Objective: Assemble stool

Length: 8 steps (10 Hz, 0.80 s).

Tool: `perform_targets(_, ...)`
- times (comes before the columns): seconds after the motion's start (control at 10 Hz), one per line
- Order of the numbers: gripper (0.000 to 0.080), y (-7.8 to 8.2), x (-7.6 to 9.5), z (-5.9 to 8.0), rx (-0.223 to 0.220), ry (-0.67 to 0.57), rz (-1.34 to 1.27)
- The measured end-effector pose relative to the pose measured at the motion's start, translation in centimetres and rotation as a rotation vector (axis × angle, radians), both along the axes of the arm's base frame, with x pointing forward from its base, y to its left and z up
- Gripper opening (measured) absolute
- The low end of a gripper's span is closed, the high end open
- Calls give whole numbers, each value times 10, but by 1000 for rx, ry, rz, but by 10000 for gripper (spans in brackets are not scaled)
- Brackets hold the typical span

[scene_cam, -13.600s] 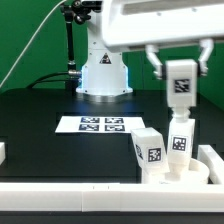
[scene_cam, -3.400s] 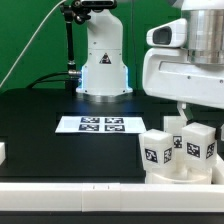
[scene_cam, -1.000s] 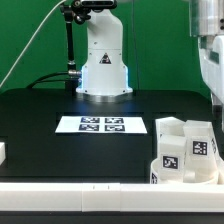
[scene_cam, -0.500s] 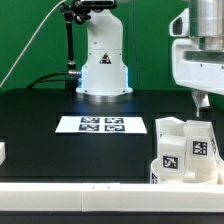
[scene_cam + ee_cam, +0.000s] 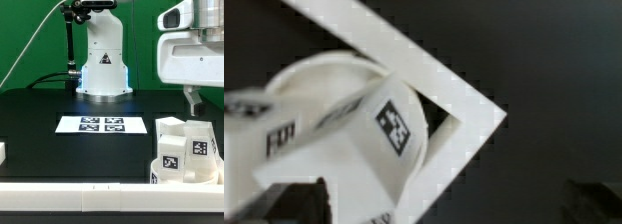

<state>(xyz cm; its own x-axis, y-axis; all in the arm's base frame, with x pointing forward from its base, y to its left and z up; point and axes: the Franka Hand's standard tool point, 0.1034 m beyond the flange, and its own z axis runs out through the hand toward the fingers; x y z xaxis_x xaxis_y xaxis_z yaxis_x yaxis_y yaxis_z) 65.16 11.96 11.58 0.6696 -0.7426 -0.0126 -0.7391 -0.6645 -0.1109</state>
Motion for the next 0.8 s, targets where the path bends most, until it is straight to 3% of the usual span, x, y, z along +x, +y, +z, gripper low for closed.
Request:
perform_targets(0.2,648,-2,0,0,-19,-14,158)
perform_targets(0.5,648,-4,3,0,-85,-52,557)
perform_targets(0.8,648,-2,2,-1,-113,-62,845)
